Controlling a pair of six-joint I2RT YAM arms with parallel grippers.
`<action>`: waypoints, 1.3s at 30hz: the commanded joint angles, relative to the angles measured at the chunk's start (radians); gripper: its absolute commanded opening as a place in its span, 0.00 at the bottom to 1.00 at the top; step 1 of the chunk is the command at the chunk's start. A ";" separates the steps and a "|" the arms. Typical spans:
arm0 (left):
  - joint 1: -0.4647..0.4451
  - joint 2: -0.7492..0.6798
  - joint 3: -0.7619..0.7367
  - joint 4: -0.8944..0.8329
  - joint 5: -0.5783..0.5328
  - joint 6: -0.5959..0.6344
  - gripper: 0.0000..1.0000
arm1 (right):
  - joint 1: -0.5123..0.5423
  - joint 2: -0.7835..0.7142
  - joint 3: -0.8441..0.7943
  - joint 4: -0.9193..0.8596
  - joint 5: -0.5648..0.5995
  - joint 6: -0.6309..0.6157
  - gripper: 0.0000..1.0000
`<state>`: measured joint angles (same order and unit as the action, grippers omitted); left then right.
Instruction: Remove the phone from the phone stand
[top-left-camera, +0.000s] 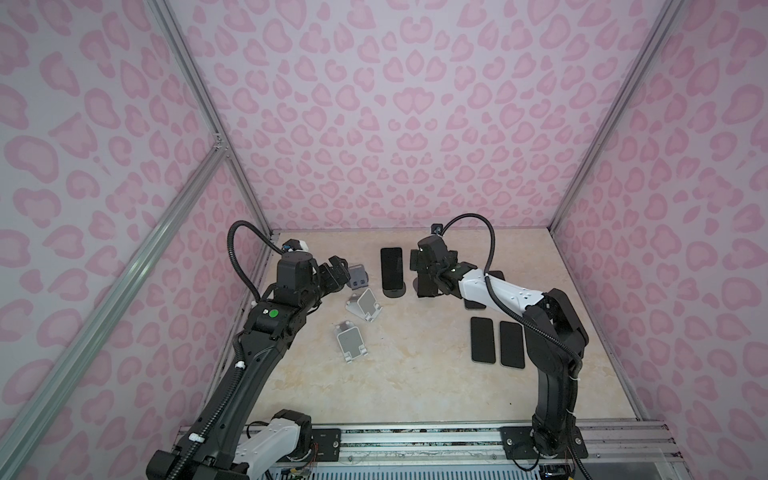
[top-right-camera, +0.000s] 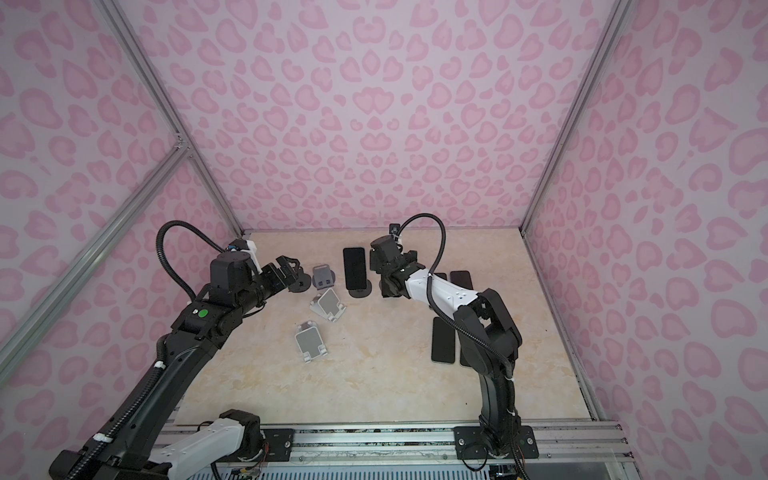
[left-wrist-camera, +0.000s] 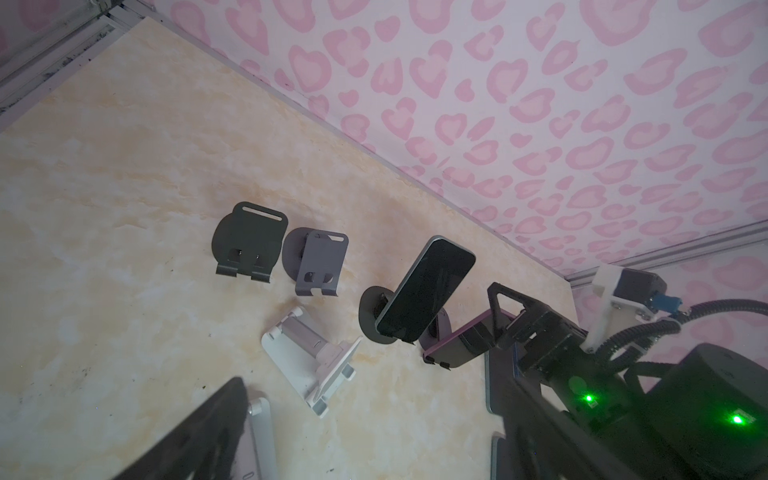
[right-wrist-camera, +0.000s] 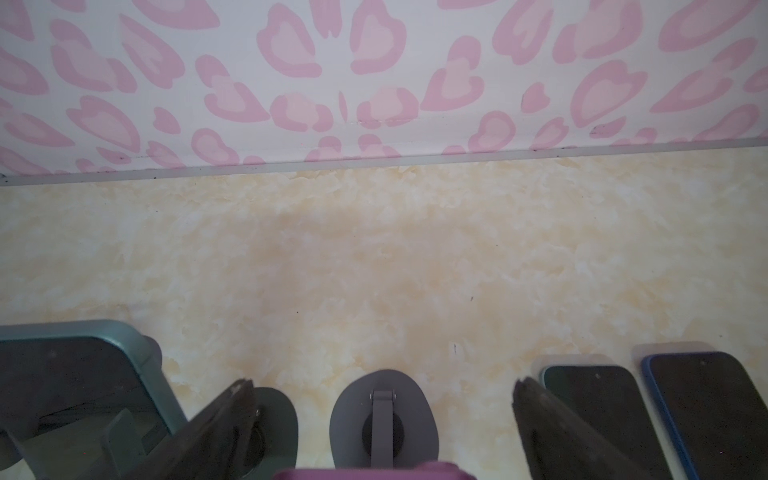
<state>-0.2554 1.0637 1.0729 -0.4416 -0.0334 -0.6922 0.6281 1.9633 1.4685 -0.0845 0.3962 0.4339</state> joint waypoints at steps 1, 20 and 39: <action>0.003 -0.001 -0.004 0.032 0.003 -0.007 0.98 | 0.001 0.004 -0.019 0.017 0.034 0.015 0.99; 0.008 -0.001 -0.005 0.036 0.018 -0.012 0.98 | 0.020 0.029 -0.047 0.062 0.087 0.060 0.96; 0.018 0.002 -0.007 0.039 0.033 -0.017 0.99 | 0.022 0.067 -0.064 0.103 0.054 0.069 0.81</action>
<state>-0.2386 1.0649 1.0683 -0.4389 -0.0074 -0.7067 0.6479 2.0197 1.4055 -0.0013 0.4534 0.5041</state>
